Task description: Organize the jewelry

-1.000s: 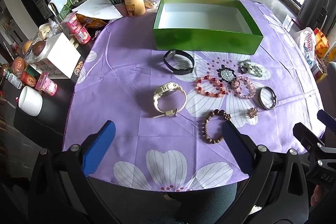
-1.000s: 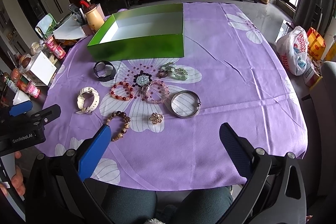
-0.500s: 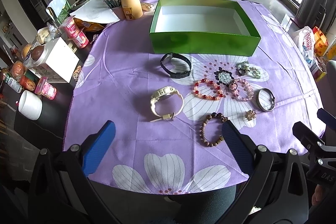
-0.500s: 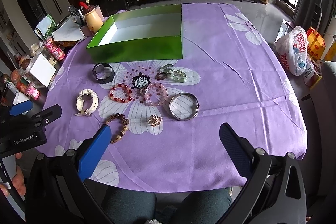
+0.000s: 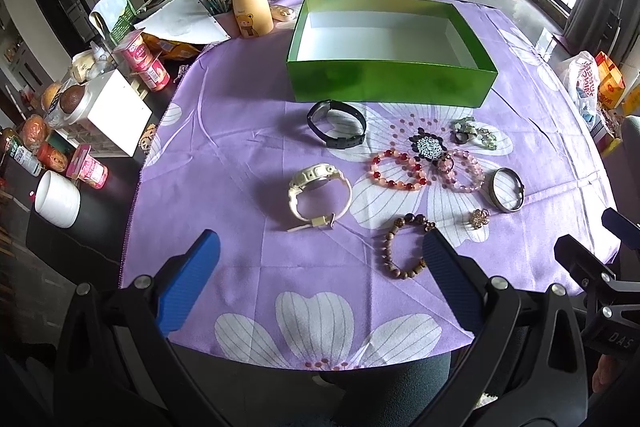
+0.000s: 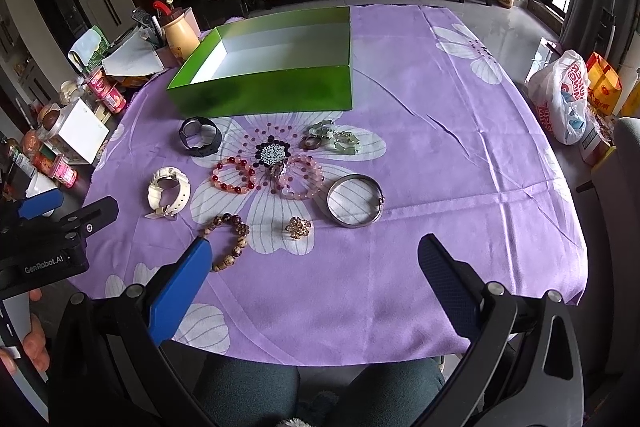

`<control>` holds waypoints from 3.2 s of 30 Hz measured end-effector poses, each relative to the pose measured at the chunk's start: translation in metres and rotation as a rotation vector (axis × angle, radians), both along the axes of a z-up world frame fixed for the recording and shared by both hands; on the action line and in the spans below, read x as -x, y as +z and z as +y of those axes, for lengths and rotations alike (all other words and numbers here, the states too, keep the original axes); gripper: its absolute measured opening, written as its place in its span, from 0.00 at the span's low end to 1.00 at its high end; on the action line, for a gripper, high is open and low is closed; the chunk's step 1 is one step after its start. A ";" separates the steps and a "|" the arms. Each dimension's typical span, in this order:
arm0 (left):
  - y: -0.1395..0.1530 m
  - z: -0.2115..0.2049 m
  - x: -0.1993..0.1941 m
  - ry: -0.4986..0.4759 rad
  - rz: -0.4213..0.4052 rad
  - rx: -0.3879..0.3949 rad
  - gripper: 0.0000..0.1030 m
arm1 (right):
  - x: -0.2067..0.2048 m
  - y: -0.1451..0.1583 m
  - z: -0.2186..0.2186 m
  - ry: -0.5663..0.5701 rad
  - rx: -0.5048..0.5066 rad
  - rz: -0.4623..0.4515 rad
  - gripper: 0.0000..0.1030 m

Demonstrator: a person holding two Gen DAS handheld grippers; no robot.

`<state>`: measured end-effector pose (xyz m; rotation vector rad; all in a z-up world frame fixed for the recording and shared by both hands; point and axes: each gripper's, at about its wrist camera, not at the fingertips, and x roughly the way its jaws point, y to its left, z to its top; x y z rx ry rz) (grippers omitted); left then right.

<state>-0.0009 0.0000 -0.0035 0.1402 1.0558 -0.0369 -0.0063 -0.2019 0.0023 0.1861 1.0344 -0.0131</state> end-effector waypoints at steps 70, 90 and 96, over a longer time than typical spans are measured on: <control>-0.079 -0.007 -0.002 -0.133 -0.022 0.159 0.78 | -0.013 -0.088 0.013 0.246 -0.052 -0.032 0.55; -0.124 -0.039 -0.015 -0.235 0.011 0.160 0.28 | -0.041 -0.113 0.020 0.261 -0.005 -0.092 0.25; -0.124 -0.031 -0.021 -0.212 0.014 0.187 0.08 | -0.041 -0.109 0.019 0.262 -0.014 -0.111 0.25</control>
